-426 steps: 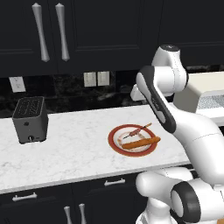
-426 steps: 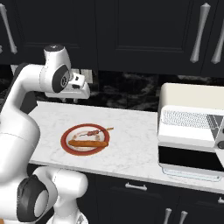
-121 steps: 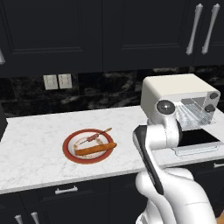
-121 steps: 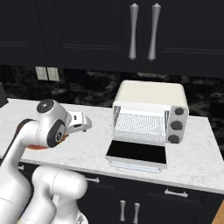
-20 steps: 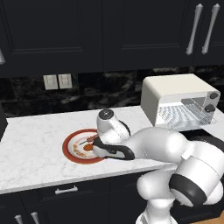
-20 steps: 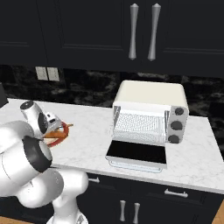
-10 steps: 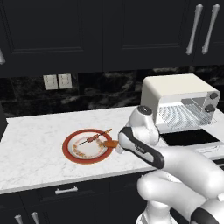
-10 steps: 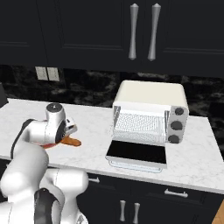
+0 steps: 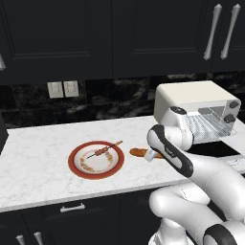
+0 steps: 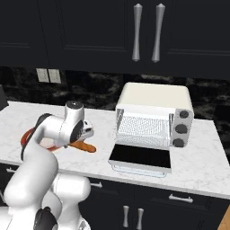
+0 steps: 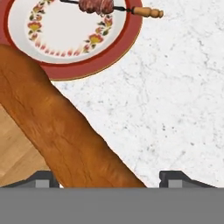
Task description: Pick up the kebab skewer and baguette bread, and place them inside the toaster oven. Close the toaster oven door and start by setting the timer.
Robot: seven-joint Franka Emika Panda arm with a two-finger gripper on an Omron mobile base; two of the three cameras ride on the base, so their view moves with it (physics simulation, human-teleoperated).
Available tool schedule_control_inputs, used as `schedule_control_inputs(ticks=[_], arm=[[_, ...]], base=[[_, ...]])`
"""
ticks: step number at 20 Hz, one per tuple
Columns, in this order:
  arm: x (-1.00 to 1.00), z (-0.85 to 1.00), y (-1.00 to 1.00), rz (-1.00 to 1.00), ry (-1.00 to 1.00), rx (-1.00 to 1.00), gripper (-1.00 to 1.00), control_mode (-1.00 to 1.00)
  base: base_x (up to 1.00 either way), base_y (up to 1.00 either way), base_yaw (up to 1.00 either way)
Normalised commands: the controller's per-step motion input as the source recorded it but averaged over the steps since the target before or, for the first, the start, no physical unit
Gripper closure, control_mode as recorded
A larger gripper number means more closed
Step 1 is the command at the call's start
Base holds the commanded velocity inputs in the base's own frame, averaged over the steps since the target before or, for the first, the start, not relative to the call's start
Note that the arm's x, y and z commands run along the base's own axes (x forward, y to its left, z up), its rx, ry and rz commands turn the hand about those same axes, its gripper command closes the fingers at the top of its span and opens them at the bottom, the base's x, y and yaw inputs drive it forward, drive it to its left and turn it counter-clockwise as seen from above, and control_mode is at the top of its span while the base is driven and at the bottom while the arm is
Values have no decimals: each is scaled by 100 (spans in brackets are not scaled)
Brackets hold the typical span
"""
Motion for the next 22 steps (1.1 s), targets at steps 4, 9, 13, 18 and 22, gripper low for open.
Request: schedule_control_inputs(ticks=[4, 9, 13, 18, 22], arm=[[0, 21, -46, -13, -2, -2, 100, -100], [0, 26, -54, -19, -2, -1, 100, -100], [5, 21, -61, -21, 0, -1, 100, -100], [0, 14, -65, -7, 0, 0, 100, -100], [2, 13, -67, -4, 0, 0, 100, -100]], base=[[0, 0, 0], [0, 0, 0], [0, 0, 0], [0, 0, 0], [0, 0, 0]])
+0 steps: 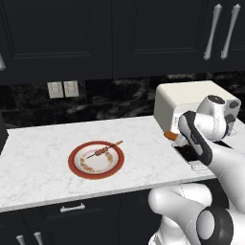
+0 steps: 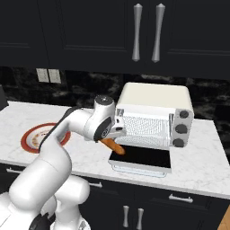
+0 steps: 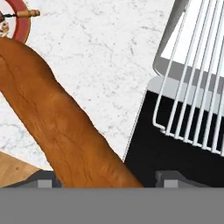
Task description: Pick up the kebab skewer and baguette bread, and place them inside the toaster oven. Close the toaster oven door and start by setting the timer.
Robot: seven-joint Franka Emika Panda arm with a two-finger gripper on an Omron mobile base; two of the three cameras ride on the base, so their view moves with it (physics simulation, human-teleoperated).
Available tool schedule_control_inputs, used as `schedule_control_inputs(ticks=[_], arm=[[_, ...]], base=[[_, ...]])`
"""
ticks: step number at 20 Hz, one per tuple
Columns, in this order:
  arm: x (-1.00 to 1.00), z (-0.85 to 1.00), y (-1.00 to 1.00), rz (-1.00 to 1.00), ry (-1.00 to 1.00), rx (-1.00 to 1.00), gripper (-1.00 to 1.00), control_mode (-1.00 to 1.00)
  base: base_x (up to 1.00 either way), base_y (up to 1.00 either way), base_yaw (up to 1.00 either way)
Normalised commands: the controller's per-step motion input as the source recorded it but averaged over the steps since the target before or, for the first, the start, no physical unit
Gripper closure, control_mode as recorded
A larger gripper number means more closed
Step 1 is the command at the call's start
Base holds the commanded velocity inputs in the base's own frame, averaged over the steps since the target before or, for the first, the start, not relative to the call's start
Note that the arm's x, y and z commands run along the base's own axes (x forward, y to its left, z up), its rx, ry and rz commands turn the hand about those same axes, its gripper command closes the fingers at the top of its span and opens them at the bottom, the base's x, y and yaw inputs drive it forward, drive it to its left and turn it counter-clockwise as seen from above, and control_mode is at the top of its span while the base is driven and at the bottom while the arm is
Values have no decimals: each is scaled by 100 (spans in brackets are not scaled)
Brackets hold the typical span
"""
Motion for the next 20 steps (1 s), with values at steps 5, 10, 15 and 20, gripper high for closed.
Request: schedule_control_inputs(ticks=[5, 10, 15, 20], arm=[[14, 14, -57, -5, 0, -2, 100, -100], [21, 12, -23, -4, -10, -10, 100, -100], [21, 7, -31, -2, -9, -5, 100, -100], [19, 0, -31, 0, -13, 0, 100, -100]], base=[[0, 0, 0], [0, 0, 0], [0, 0, 0], [0, 0, 0]])
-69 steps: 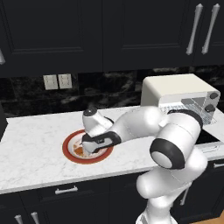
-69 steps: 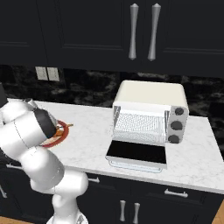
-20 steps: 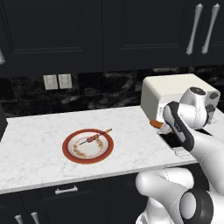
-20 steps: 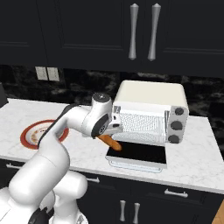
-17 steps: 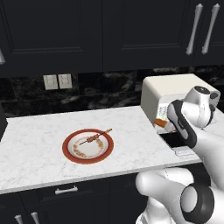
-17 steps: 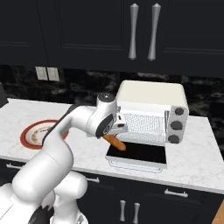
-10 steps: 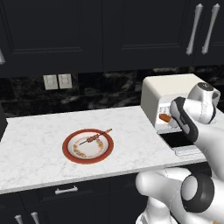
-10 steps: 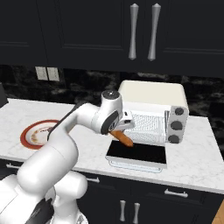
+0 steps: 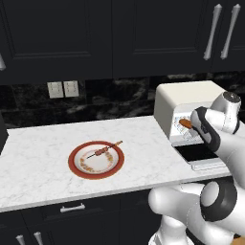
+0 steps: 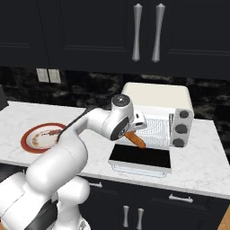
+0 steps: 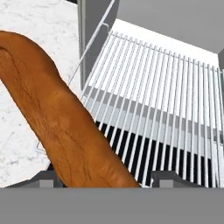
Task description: Pick up the kebab skewer and baguette bread, and place them inside the toaster oven. Close the toaster oven door and start by setting the timer.
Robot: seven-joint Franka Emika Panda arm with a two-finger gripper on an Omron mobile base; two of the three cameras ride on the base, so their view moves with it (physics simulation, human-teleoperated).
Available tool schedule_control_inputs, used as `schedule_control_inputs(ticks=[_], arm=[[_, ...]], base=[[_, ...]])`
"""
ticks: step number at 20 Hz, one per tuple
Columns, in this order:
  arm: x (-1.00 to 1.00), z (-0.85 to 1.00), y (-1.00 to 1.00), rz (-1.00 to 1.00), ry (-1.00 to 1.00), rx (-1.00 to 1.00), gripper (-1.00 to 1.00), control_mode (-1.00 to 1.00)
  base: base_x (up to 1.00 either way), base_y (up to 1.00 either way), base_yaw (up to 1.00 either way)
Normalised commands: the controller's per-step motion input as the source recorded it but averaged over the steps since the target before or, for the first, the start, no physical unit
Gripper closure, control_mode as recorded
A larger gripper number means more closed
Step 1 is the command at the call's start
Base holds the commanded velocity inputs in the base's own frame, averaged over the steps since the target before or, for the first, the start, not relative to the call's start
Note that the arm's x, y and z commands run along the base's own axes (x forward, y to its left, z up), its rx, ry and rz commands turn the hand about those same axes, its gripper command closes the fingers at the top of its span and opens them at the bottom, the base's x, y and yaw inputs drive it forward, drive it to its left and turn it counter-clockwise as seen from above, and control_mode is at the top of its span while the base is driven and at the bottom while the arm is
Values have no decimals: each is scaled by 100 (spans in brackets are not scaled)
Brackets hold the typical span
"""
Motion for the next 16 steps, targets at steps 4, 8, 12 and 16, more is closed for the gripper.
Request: schedule_control_inputs(ticks=[4, 8, 12, 16], arm=[[20, 3, -20, 0, -4, 0, 100, -100], [14, 0, -11, 0, 0, -2, 100, -100], [20, 0, -13, 0, 0, -4, 100, -100], [20, 0, -14, 0, 0, -2, 100, -100]], base=[[0, 0, 0], [0, 0, 0], [0, 0, 0], [0, 0, 0]])
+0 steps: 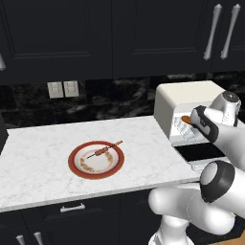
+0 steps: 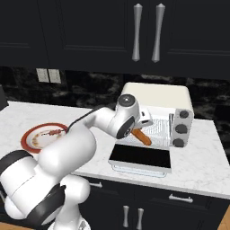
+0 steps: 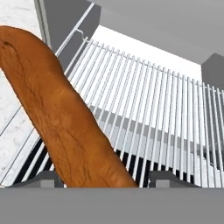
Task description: Pick up the kebab skewer and baguette bread, and place them inside the toaster oven. Close the toaster oven door and start by setting the timer.
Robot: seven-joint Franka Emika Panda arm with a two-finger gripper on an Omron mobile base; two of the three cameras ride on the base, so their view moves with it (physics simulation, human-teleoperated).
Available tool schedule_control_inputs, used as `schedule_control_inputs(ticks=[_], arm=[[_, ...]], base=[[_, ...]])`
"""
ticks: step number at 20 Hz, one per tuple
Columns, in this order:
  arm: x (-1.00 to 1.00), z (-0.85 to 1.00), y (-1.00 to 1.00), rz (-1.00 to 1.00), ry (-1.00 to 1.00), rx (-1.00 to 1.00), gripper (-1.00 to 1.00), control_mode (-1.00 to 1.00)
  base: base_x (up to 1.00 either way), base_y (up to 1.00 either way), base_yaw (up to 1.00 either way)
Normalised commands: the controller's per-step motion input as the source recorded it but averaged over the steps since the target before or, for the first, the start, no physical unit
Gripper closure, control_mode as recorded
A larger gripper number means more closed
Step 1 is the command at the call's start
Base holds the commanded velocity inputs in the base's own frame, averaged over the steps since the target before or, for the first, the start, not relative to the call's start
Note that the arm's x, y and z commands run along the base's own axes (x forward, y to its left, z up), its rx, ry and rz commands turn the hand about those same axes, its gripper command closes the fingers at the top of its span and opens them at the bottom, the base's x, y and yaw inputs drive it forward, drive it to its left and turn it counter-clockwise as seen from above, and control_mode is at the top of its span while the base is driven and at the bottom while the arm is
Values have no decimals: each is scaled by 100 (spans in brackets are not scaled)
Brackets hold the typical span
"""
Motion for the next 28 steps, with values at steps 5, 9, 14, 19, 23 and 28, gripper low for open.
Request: schedule_control_inputs(ticks=[5, 9, 14, 19, 23, 28], arm=[[19, -2, -10, 0, -1, 0, 100, -100], [24, -3, -6, 0, 0, 0, 100, -100], [20, -9, 0, 0, 0, 0, 100, -100], [16, -16, 0, 2, 0, 0, 100, -100], [17, -13, -2, 3, 0, 0, 100, -100], [6, -14, -5, 4, 0, -1, 100, -100]], base=[[0, 0, 0], [0, 0, 0], [0, 0, 0], [0, 0, 0], [0, 0, 0], [0, 0, 0]])
